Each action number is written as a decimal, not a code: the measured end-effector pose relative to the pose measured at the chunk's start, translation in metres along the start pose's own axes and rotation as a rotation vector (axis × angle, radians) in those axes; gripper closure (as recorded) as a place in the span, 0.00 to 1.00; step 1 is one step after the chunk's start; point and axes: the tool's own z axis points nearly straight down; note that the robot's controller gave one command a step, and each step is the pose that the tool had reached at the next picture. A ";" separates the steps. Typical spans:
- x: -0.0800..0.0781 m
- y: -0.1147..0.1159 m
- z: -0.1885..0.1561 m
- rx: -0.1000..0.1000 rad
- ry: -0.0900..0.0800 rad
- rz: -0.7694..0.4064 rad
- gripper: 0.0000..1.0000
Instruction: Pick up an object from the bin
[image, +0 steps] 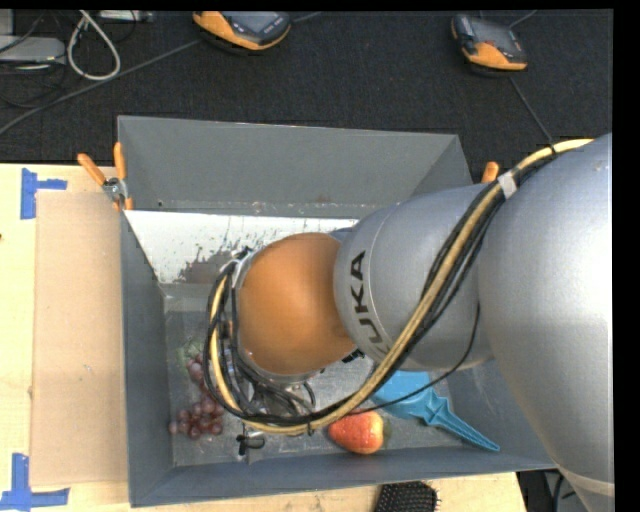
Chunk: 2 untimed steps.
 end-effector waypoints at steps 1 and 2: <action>-0.001 0.008 0.021 0.000 0.003 0.226 0.00; -0.005 0.014 0.038 0.000 0.004 0.009 0.00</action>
Offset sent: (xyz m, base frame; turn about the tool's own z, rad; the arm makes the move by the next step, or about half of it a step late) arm 0.0028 0.0208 -0.0553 0.2088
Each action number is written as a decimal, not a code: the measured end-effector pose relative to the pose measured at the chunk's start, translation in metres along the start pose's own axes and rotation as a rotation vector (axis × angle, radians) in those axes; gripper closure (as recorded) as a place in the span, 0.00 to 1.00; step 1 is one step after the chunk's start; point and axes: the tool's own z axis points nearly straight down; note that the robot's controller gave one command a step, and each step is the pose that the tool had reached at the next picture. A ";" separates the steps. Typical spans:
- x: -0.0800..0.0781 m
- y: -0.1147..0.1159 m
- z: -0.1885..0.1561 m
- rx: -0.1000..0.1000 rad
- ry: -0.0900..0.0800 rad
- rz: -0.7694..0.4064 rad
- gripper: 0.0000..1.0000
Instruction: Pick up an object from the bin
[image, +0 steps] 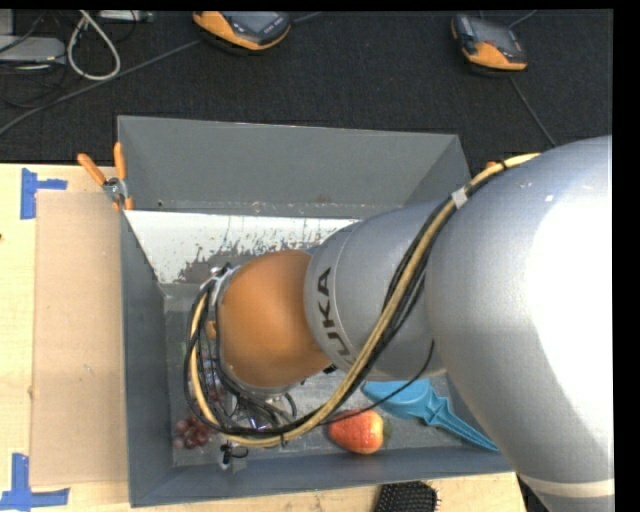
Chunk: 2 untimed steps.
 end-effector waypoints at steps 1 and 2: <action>-0.007 -0.018 0.009 -0.002 -0.001 0.010 0.00; -0.011 -0.027 0.012 -0.002 -0.007 -0.298 0.00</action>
Offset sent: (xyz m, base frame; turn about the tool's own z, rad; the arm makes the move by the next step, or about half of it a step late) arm 0.0241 -0.0365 -0.0208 0.2782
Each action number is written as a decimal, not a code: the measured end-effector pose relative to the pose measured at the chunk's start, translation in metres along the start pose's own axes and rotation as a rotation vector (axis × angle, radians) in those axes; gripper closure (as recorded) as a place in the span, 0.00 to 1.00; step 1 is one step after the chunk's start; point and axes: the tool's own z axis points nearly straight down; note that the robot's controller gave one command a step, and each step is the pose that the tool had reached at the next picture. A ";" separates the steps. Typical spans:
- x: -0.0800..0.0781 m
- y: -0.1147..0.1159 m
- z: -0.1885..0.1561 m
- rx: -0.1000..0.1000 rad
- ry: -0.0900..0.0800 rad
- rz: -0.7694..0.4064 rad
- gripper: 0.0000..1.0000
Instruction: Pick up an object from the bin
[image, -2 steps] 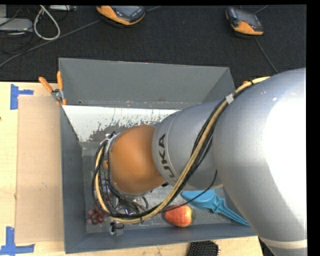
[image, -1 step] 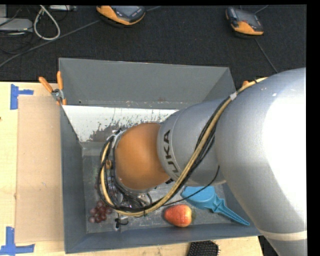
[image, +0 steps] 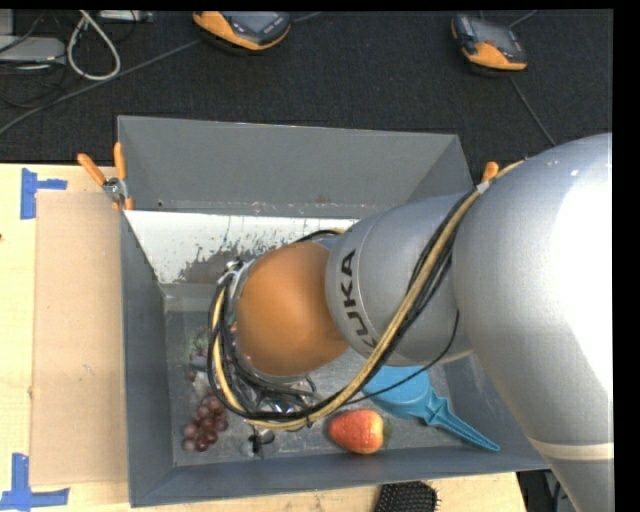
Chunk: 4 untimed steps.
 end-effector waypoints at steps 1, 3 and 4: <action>0.001 -0.002 0.007 -0.002 -0.001 0.299 0.00; -0.019 0.015 0.012 -0.003 -0.003 -0.169 1.00; -0.023 0.020 0.012 -0.003 0.000 -0.163 1.00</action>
Offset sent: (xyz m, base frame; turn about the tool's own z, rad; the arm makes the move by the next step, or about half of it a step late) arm 0.0076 0.0217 -0.0128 -0.1731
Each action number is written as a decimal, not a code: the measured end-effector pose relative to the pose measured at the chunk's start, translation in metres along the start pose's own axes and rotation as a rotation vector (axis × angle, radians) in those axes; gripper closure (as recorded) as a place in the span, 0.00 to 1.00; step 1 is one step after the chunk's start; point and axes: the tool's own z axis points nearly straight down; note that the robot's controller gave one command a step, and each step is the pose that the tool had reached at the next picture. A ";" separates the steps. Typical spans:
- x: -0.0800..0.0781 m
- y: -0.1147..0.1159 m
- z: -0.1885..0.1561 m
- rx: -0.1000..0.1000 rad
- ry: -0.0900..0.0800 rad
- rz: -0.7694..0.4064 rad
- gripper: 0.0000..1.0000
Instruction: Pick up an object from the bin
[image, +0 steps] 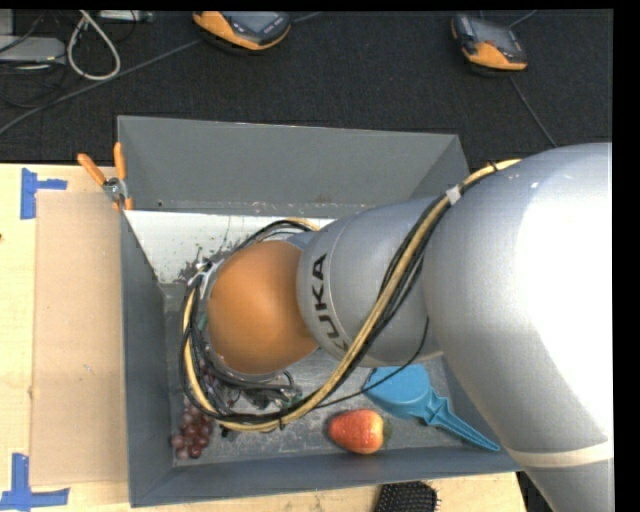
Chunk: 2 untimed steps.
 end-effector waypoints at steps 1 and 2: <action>-0.002 0.001 0.000 -0.002 0.000 0.012 1.00; 0.002 -0.008 0.000 -0.003 -0.003 -0.141 1.00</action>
Offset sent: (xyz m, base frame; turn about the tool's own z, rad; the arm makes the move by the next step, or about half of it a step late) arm 0.0049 -0.0106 -0.0007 -0.1431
